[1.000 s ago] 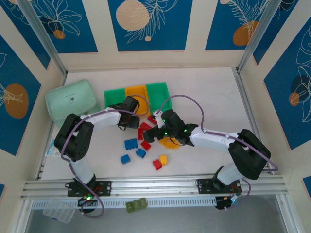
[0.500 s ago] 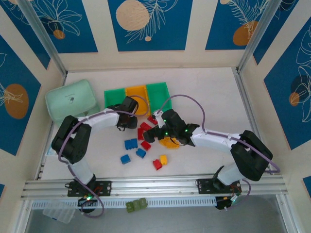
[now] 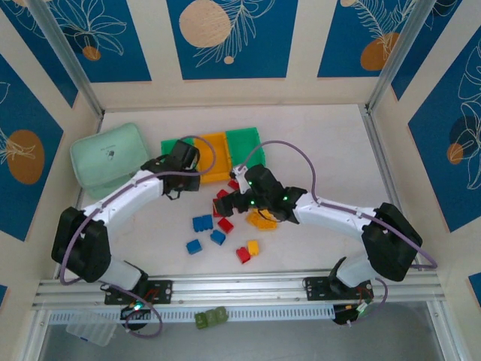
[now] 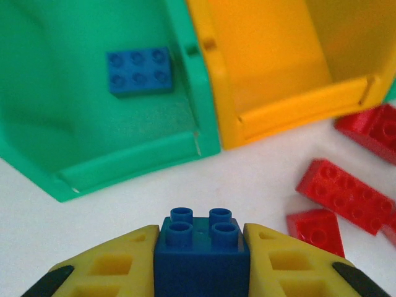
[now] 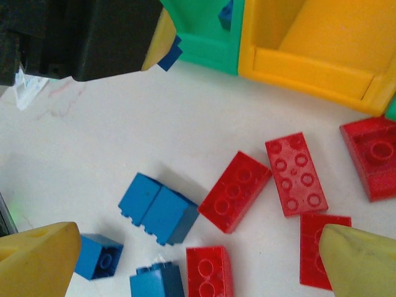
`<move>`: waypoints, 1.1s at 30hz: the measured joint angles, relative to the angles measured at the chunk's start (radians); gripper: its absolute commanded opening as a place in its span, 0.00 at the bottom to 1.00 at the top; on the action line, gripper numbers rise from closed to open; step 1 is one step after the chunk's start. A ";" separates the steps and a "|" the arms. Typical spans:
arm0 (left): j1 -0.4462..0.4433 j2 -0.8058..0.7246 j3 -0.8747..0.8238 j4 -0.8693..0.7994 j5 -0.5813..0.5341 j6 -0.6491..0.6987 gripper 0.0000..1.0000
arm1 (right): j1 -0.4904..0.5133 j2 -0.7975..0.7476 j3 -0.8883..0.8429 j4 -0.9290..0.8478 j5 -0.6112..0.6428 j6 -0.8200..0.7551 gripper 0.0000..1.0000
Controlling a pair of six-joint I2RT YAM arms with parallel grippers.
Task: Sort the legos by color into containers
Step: Place the lego in the container.
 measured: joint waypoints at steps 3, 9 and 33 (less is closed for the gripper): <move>0.051 0.021 0.064 -0.011 -0.012 0.000 0.31 | 0.000 0.016 0.042 -0.004 0.012 0.009 0.99; 0.139 0.166 0.220 0.005 -0.018 0.000 0.31 | -0.010 0.046 0.083 -0.025 0.024 0.016 0.99; 0.228 0.504 0.466 0.027 0.009 -0.023 0.53 | -0.101 0.053 0.082 -0.046 -0.028 0.050 0.99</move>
